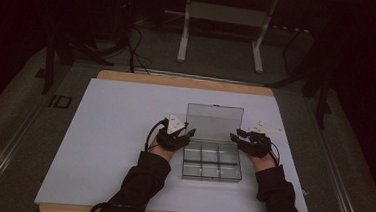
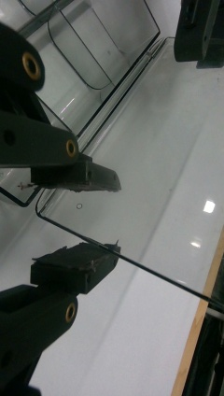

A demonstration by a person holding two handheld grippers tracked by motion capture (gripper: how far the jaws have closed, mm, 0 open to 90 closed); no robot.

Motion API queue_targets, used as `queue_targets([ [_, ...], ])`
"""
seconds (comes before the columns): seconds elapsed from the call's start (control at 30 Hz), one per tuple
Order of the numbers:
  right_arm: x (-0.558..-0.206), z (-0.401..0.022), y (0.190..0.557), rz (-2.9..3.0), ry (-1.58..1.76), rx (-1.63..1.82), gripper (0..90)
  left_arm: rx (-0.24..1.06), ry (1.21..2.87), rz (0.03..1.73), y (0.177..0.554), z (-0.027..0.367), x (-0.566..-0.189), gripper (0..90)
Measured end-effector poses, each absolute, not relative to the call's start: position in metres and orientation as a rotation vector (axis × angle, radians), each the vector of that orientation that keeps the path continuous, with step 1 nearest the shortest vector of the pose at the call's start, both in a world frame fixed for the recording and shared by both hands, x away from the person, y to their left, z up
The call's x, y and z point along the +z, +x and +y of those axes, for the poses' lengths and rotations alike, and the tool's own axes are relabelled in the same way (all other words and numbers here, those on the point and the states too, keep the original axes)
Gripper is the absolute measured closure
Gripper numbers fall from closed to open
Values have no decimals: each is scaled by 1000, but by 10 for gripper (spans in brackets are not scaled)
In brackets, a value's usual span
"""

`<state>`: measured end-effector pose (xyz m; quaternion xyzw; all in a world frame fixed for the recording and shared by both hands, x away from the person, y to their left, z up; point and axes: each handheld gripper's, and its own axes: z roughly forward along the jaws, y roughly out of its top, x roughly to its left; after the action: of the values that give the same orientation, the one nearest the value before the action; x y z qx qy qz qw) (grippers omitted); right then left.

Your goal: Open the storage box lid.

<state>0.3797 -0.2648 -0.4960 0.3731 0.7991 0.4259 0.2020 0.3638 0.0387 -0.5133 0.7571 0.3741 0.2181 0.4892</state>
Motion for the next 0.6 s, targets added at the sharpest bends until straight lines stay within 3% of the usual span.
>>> queue_targets([
  [0.6,-503,-265,383,2251,1103,1191,560,422,1831,1013,370,39,-520,552],
])
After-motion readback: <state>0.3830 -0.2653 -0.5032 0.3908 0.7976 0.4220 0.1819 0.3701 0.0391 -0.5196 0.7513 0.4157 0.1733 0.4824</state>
